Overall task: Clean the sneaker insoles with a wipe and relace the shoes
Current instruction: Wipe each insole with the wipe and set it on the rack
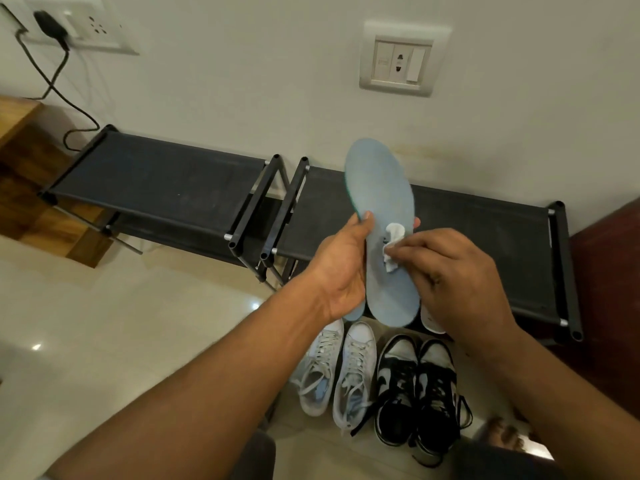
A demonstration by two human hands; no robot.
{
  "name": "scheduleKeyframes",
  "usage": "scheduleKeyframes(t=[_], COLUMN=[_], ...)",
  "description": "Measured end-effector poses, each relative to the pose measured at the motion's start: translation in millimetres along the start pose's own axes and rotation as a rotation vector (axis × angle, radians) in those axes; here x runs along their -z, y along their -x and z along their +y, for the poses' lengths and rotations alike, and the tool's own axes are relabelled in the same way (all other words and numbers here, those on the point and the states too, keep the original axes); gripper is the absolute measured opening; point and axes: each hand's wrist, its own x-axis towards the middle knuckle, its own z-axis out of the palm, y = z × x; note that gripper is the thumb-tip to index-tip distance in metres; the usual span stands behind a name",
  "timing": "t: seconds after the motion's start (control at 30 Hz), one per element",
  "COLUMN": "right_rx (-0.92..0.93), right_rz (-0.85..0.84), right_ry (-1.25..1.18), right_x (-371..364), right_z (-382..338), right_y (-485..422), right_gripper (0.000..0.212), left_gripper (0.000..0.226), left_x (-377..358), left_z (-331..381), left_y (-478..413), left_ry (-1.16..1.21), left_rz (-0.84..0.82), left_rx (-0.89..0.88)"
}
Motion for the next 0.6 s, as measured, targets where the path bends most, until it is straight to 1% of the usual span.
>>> scheduleKeyframes(t=[0.13,0.23,0.37,0.43,0.53,0.6], right_rx=[-0.078,-0.168,-0.264,-0.300,-0.257,-0.210], right_rz=[0.027,0.080,0.144,0.157,0.077,-0.014], right_ry=[-0.007,-0.054,-0.079,-0.093,-0.140,-0.161], right_x=[5.7,12.2,17.2,19.6,18.5,13.1], right_z=[12.1,27.4,41.5,45.0,37.3,24.1], right_y=[-5.7,-6.6,-6.0,-6.7,-5.7,-2.7], right_gripper=[0.018,0.019,0.014,0.014,0.017,0.019], left_gripper=[0.033,0.034,0.038,0.038,0.034,0.033], left_x=[-2.0,-1.2,4.2,4.5,6.5,7.5], left_z=[-15.8,-16.5,-15.0,-16.1,-15.2,-12.5], left_y=[0.0,2.6,6.3,8.3,5.3,1.2], left_ry=[-0.211,-0.318,-0.545,-0.584,-0.546,-0.437], left_rz=[-0.009,-0.103,-0.171,-0.184,-0.062,0.046], left_rx=[-0.029,0.010,0.060,0.083,0.032,-0.004])
